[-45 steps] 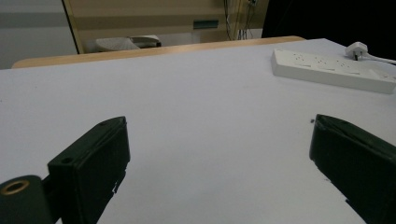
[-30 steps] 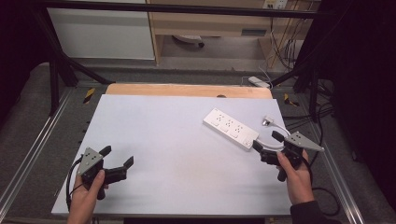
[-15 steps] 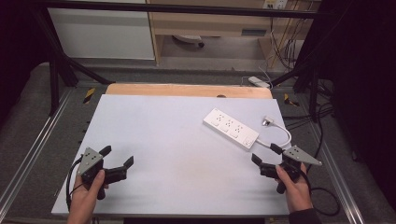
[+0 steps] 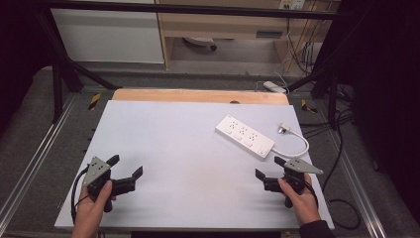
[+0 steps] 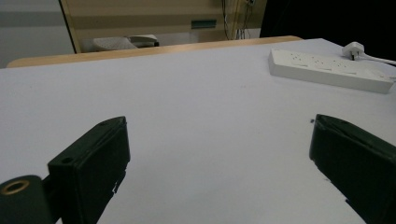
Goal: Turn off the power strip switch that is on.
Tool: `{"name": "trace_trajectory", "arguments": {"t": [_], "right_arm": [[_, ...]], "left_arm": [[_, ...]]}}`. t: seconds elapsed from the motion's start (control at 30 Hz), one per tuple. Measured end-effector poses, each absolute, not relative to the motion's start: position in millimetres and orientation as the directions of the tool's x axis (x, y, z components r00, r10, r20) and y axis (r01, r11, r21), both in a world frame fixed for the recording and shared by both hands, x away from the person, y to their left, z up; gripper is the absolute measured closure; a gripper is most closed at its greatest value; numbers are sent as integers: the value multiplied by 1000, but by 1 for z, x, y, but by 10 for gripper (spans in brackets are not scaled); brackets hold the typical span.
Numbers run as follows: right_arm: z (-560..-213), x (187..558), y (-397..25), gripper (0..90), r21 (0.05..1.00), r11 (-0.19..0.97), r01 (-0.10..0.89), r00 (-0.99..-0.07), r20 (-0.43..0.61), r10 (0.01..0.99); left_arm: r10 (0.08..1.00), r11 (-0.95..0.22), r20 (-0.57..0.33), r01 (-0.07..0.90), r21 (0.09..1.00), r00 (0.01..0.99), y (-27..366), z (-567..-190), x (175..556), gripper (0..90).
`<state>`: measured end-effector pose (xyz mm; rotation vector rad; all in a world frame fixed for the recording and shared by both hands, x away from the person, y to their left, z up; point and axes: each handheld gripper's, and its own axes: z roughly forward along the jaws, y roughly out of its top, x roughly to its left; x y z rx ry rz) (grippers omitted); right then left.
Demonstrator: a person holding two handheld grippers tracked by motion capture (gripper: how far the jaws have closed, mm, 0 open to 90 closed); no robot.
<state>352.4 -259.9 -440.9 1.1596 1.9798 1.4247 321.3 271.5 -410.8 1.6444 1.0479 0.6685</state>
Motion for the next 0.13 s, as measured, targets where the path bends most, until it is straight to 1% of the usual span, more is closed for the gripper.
{"name": "trace_trajectory", "arguments": {"t": [0.07,0.13], "right_arm": [[-444,355,-259,58,912,131,388,-551,115,826],[-446,356,-260,58,900,139,413,-527,111,843]], "left_arm": [[882,-93,-67,312,945,466,271,-411,321,48],[883,-97,-64,314,945,466,271,-411,321,48]]}}
